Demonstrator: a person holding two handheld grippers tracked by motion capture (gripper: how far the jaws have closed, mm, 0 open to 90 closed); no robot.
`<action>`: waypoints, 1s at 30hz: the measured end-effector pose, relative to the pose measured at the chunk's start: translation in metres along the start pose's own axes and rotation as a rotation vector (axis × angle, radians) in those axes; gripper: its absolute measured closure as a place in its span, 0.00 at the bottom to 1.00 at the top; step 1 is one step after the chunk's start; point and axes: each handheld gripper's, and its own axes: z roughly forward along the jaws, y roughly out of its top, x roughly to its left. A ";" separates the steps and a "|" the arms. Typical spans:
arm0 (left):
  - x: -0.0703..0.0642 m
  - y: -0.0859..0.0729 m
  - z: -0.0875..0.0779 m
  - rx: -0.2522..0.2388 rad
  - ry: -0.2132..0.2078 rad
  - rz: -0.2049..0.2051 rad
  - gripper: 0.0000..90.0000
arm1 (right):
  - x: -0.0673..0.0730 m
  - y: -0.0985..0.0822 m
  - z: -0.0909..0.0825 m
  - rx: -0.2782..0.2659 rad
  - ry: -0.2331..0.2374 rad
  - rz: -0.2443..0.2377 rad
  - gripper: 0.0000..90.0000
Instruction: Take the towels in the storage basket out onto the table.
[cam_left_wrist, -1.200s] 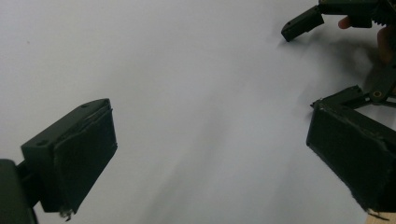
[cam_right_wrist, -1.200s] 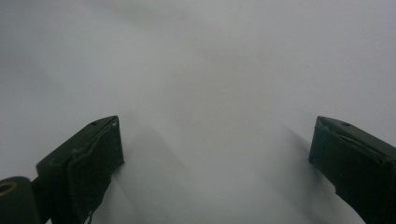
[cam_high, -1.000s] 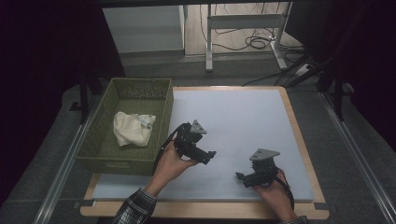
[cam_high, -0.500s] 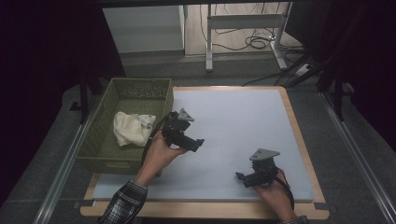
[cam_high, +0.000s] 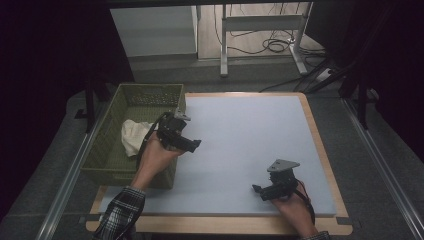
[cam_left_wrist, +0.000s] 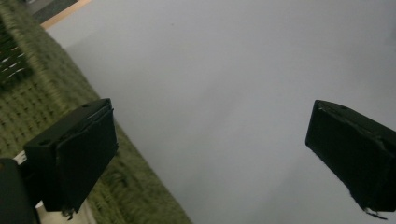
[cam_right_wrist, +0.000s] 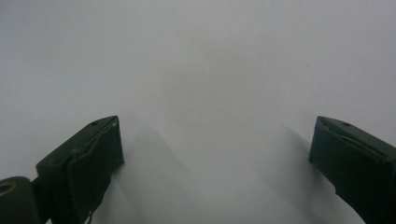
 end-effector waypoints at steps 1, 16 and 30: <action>0.002 -0.001 0.000 0.001 0.002 -0.005 0.03 | 0.000 0.000 0.000 0.000 0.000 0.000 0.03; 0.056 -0.019 -0.021 0.026 0.071 -0.100 0.03 | 0.000 0.000 0.000 0.000 0.000 0.000 0.03; 0.104 -0.045 -0.023 0.078 0.111 -0.208 0.03 | 0.000 0.000 0.000 0.000 0.000 0.000 0.03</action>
